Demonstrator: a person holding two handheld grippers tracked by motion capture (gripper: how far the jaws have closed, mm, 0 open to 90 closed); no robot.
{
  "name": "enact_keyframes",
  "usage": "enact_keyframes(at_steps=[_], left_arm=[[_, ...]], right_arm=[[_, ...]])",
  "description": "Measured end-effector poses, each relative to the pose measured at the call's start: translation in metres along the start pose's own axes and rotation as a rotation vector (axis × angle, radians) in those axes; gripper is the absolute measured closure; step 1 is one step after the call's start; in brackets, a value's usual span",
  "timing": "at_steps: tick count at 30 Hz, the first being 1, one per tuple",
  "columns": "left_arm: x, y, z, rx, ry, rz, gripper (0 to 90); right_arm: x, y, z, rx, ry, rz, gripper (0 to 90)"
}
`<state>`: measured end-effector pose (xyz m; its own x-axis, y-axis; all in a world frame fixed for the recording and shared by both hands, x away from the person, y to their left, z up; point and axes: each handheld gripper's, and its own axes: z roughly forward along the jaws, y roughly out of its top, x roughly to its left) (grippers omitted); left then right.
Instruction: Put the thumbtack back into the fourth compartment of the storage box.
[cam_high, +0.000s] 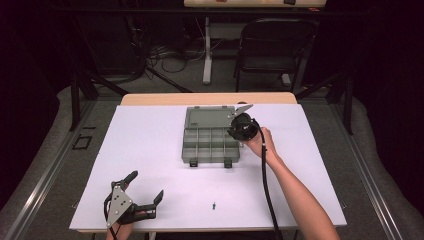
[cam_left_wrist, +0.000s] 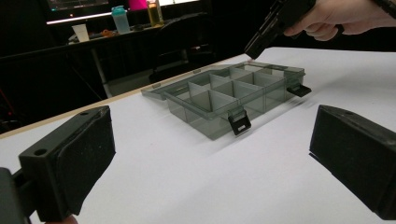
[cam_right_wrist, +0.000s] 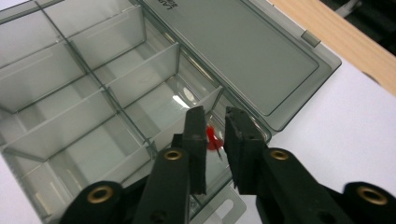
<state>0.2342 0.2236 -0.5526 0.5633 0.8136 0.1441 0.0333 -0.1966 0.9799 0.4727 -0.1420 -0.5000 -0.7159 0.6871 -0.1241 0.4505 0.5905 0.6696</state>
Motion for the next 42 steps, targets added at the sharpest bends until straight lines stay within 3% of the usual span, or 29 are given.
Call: enact_keyframes(at_steps=[6, 8, 9, 10, 13, 15, 18, 21, 29, 42], left_arm=[[0.000, 0.000, 0.000, 0.000, -0.001, 0.000, 0.0], [0.000, 0.000, 0.000, -0.001, -0.002, 0.000, 0.0], [0.000, 0.000, 0.000, -0.003, -0.001, -0.001, 0.0], [0.001, 0.000, 0.000, -0.001, -0.001, -0.001, 0.0], [0.001, 0.000, 0.001, -0.004, 0.000, -0.004, 0.0], [0.000, 0.000, 0.001, -0.002, 0.000, -0.003, 0.0], [0.000, 0.000, 0.001, -0.002, 0.002, -0.002, 0.0], [-0.001, 0.000, 0.001, -0.003, 0.002, 0.001, 0.0], [-0.001, 0.001, 0.000, -0.006, 0.005, -0.001, 0.0], [-0.002, 0.001, 0.000, -0.006, 0.003, 0.007, 0.0]], right_arm=[[-0.001, 0.000, -0.001, -0.016, 0.007, 0.016, 66.5], [0.001, -0.001, -0.009, -0.037, 0.018, 0.035, 55.8], [0.001, -0.001, -0.009, -0.037, 0.018, 0.035, 55.8], [0.005, -0.003, -0.017, -0.061, 0.029, 0.048, 45.9], [0.009, -0.005, -0.025, -0.083, 0.041, 0.051, 41.2], [0.014, -0.007, -0.033, -0.098, 0.055, 0.048, 33.3], [0.027, -0.013, -0.049, -0.128, 0.071, 0.033, 22.3], [0.037, -0.020, -0.058, -0.149, 0.089, 0.030, 17.2], [0.061, -0.038, -0.075, -0.181, 0.134, 0.024, 13.9], [0.092, -0.061, -0.082, -0.174, 0.187, 0.012, 7.4]])
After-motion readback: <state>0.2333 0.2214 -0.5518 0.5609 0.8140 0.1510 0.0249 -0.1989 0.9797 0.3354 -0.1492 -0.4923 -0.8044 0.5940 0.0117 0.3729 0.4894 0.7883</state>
